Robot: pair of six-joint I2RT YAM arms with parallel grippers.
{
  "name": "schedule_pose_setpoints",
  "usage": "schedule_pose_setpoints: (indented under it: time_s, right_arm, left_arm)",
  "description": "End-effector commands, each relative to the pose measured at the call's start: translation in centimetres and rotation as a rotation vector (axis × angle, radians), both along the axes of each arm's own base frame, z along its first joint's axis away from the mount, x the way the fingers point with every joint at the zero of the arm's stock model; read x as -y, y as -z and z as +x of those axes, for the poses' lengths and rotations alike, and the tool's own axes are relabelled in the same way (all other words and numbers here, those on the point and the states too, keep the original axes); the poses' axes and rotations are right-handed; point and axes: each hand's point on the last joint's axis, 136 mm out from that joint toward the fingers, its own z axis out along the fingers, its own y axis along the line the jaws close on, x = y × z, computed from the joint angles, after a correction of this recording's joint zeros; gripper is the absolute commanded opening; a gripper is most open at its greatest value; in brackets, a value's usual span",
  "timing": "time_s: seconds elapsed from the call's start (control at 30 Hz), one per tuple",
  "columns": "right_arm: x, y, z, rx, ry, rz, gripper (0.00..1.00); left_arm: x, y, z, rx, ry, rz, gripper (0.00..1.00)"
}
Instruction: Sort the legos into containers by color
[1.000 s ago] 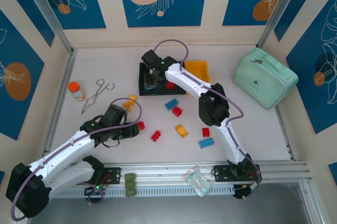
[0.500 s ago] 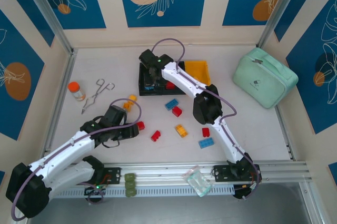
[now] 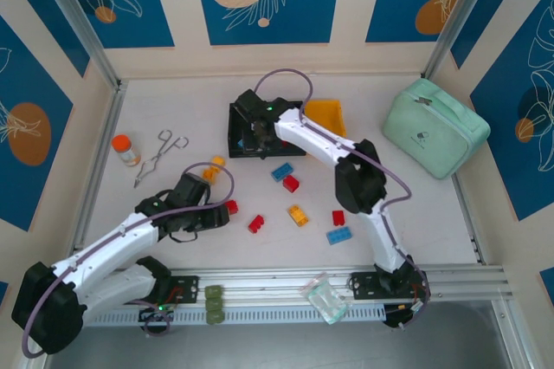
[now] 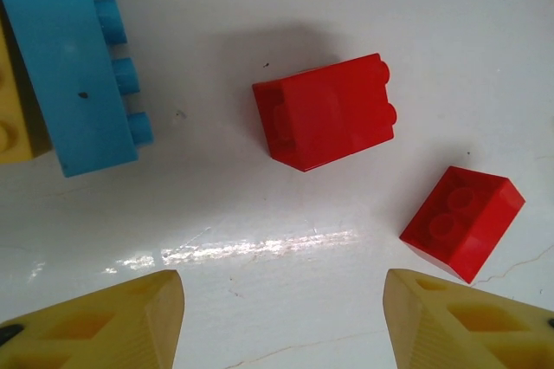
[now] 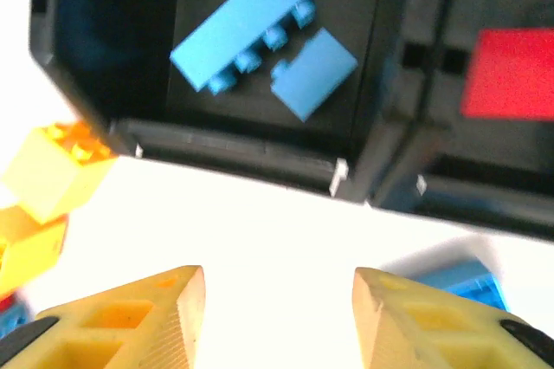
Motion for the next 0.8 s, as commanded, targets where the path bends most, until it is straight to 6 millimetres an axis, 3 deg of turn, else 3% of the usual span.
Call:
schedule_pose_setpoints:
  time_s: [0.0, 0.2, 0.37, 0.57, 0.77]
  right_arm:
    - [0.2, -4.8, -1.0, 0.093, 0.015, 0.132, 0.49]
    - [4.5, -4.7, -5.8, 0.088, 0.061, 0.16, 0.5]
    - [8.9, -3.0, -10.3, 0.055, 0.129, 0.159, 0.52]
    - [12.7, -1.1, -15.1, 0.027, 0.208, 0.185, 0.54]
    - [12.6, -0.7, -18.4, 0.021, 0.137, 0.306, 0.54]
  left_arm:
    - [0.4, -1.0, 0.7, -0.008, -0.003, -0.005, 0.63]
    - [1.3, -0.5, 1.7, -0.03, 0.002, 0.035, 0.65]
    - [1.9, -0.1, 2.8, -0.034, 0.0, 0.085, 0.68]
    - [2.4, 0.7, 4.2, -0.037, -0.014, 0.155, 0.69]
    - [3.2, 1.7, 5.3, -0.04, -0.013, 0.205, 0.71]
